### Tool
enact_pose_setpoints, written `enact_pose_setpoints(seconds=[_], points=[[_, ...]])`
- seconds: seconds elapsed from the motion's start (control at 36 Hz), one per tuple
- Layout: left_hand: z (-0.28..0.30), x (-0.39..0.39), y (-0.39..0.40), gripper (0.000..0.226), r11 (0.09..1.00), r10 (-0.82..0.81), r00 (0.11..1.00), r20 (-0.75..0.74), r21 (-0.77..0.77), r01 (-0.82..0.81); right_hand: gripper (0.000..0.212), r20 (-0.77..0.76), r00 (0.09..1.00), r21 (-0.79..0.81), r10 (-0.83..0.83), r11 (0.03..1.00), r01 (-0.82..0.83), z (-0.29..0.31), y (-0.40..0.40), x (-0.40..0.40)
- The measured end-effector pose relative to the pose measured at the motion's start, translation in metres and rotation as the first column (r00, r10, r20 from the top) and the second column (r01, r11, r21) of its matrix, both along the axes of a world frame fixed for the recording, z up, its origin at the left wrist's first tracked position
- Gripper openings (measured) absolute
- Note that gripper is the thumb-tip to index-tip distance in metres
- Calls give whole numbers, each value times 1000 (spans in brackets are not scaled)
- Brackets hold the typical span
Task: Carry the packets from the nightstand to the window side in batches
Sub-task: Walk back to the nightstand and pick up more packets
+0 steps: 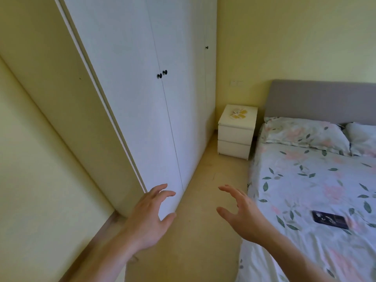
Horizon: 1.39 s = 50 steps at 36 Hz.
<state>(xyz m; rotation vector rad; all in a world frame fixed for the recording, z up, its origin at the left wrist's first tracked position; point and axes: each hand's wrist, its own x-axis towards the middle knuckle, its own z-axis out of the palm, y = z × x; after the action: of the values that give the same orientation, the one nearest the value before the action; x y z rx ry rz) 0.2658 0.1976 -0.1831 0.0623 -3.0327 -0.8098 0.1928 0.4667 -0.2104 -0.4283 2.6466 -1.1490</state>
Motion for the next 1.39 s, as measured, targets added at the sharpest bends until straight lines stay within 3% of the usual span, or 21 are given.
enact_pose_setpoints(seconds=[0.28, 0.64, 1.14, 1.39], points=[[-2, -134, -106, 46, 986, -163, 986, 44, 37, 161, 58, 31, 985, 3, -168, 986, 168, 17, -103, -81], [-13, -336, -73, 45, 907, -414, 908, 64, 118, 405, 55, 44, 891, 57, -453, 891, 450, 16, -55, -206], [-23, -669, -33, 46, 936, -338, 937, 84, 140, 324, 59, 29, 925, 46, -380, 924, 378, 17, -20, -560], [-61, -843, -21, 43, 937, -306, 945, 115, 209, 278, 59, 53, 912, 94, -407, 911, 401, -12, -2, -716]])
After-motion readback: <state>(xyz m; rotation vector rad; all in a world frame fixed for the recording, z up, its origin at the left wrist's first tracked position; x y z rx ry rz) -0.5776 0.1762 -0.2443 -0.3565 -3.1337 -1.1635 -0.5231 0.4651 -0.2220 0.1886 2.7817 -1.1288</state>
